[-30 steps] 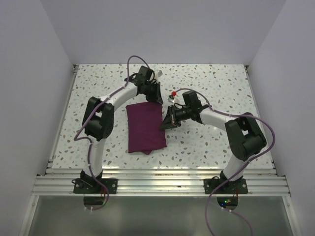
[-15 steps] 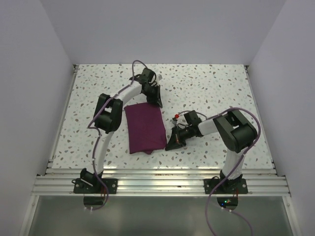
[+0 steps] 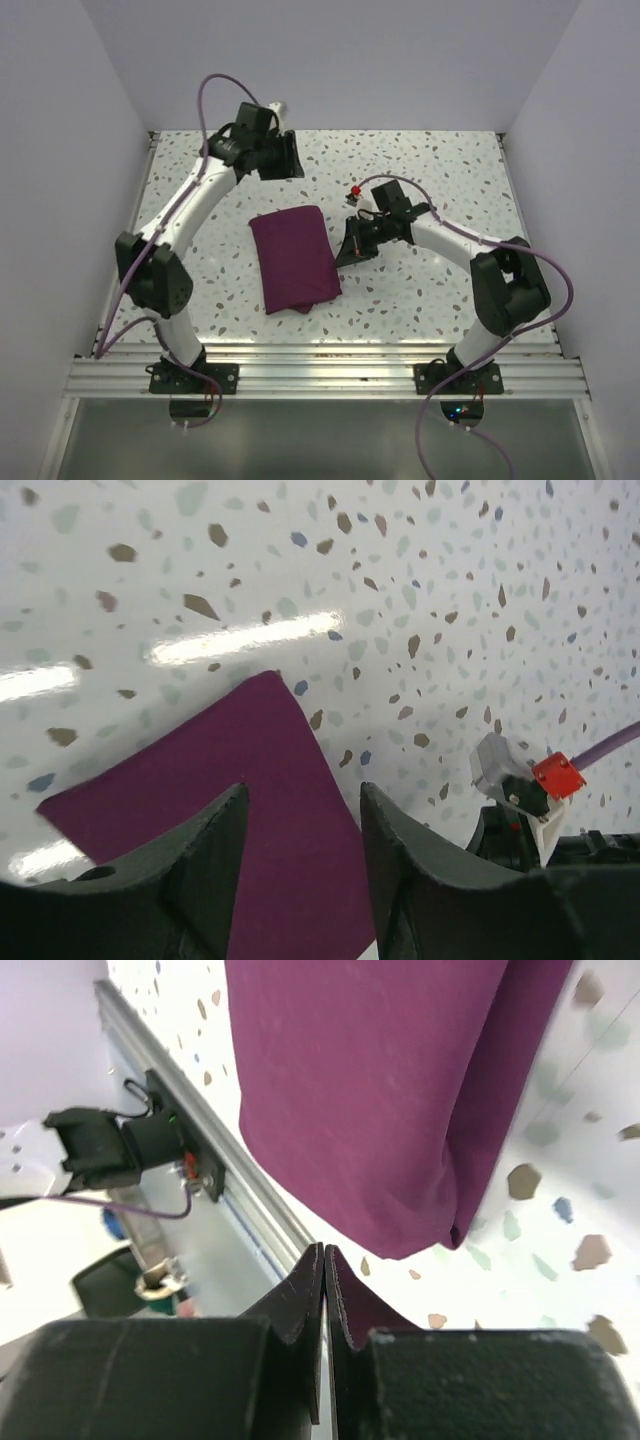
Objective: Prepare the surgical pack
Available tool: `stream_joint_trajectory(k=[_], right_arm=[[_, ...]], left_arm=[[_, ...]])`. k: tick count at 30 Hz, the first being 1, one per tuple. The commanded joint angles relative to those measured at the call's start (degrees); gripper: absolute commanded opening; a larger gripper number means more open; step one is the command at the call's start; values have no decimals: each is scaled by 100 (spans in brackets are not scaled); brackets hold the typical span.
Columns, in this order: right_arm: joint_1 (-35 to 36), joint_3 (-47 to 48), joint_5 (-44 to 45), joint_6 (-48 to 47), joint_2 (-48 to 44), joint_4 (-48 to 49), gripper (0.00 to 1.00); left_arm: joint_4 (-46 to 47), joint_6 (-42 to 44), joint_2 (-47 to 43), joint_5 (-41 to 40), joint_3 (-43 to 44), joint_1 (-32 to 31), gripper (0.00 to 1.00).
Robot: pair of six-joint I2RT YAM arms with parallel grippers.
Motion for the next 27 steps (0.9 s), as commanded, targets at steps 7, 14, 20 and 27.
stream_joint_trajectory(k=[7,14,20,27], right_arm=[[5,1713,1625,-824,872,-1822,6],[5,2279,1740,-824,1664,-2035,12],[22,2042,1705,-736,1937,-1754,13],[101,1444,1327,-245,1955,-1120,13]], left_arm=[[-968,-550,-2201,-2527,-2829,189,45],[-381,-639,-2309,-2177,-4106,294,40],[-20,-402,-1378,-1948,-4222,418,36],[51,-77,-226,-1458,-3117,435,30]])
